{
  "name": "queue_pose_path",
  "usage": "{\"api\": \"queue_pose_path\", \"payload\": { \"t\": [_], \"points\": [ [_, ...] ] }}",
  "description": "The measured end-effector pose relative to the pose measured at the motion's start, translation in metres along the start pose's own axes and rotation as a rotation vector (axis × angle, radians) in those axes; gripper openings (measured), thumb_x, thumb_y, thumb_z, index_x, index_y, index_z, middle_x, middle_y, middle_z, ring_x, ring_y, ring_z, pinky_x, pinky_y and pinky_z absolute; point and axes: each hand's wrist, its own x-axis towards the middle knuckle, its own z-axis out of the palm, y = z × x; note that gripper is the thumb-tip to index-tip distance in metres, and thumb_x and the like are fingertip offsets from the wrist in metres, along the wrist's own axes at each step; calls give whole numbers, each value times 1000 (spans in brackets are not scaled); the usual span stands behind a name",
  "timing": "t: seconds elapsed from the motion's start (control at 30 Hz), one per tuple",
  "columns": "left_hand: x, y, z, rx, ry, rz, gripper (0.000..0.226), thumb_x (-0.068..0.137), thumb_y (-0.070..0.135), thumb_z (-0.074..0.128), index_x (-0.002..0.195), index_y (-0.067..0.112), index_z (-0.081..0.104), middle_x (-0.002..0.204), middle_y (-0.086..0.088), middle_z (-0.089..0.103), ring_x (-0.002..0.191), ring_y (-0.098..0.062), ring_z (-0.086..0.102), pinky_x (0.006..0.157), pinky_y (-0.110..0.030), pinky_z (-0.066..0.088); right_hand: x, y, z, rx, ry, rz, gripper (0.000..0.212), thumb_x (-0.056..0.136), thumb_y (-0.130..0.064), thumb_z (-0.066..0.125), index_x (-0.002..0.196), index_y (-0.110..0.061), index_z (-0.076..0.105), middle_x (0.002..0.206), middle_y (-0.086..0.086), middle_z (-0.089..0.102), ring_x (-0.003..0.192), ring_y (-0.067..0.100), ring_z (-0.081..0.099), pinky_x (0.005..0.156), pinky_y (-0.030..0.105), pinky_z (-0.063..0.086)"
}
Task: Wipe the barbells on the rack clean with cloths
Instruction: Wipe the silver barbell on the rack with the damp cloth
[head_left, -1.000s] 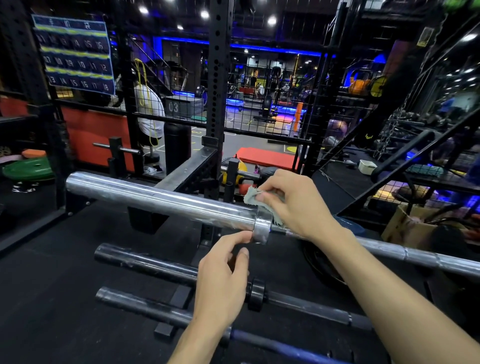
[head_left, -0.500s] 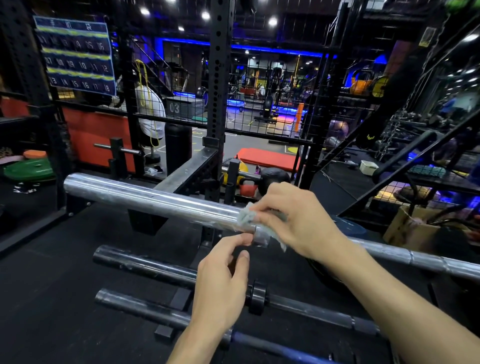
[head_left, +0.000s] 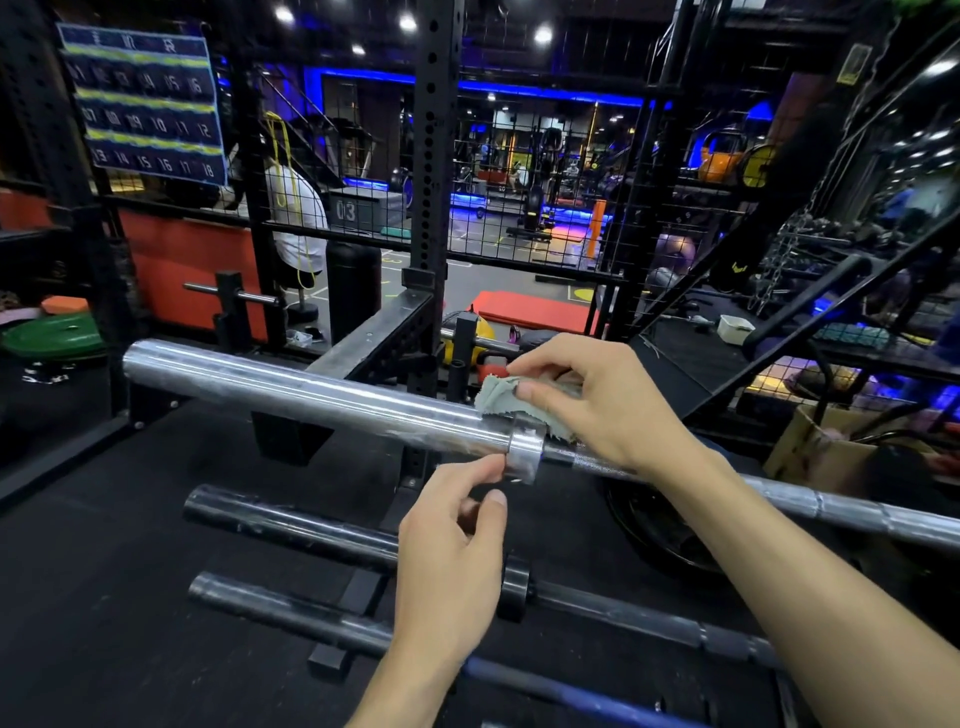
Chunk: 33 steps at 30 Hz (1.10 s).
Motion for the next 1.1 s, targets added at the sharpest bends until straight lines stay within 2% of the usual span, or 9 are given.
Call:
{"api": "queue_pose_path", "payload": {
  "t": [0.1,0.17,0.27,0.37,0.53,0.7,0.83,1.0,1.1],
  "points": [
    [-2,10,7,-31,32,5,34,98,7,62,115,35,71,110,19,67,96,-9,64,81,-15,49,4,5,1,-6,-29,83,11,90,-26,76,101,-25,78,92,-16,72,90,-1,64,78,10,44],
    [-1,14,9,-35,36,9,33,98,7,62,113,36,70,108,20,65,96,-6,62,80,-13,48,4,7,2,5,-13,93,8,90,-25,77,97,-25,79,88,-16,72,87,1,65,77,16,48],
    [0,15,6,-20,21,28,33,97,7,62,113,35,70,108,20,65,98,-5,62,82,-14,48,-10,0,4,23,42,6,6,88,-22,79,93,-24,78,88,-14,72,88,6,67,80,25,53],
    [0,15,6,22,23,34,32,97,9,63,115,35,69,110,21,64,99,-5,61,83,-15,47,-21,-14,10,-5,0,-159,5,89,-18,79,94,-18,77,90,-12,70,89,8,66,81,19,50],
    [2,19,3,32,10,20,33,98,9,62,116,35,70,109,24,63,100,-1,59,82,-9,44,5,-3,13,10,67,-12,5,91,-17,75,93,-20,79,90,-14,73,91,3,66,87,30,51],
    [4,17,1,56,10,38,29,98,11,63,111,36,69,107,21,65,102,-4,61,83,-13,45,-24,-14,17,51,30,-153,6,89,-15,78,94,-19,78,91,-13,72,92,8,67,84,24,52],
    [6,19,-3,68,-33,16,33,99,12,62,116,38,69,108,24,66,98,-2,61,83,-13,46,-6,-2,16,61,138,-12,6,91,-17,75,94,-20,79,92,-14,73,92,4,67,87,32,53],
    [22,20,-22,129,-137,-3,36,97,7,61,107,39,73,102,24,72,86,-2,67,82,-31,56,-19,-4,15,101,107,-30,9,91,-21,77,99,-22,79,95,-15,73,96,5,68,88,25,53],
    [34,34,-28,220,-48,144,30,97,9,62,104,35,73,94,22,72,79,2,65,74,-20,51,-19,0,12,98,126,69,12,92,-30,75,102,-28,79,98,-21,73,99,-1,66,92,27,52]
  ]
}}
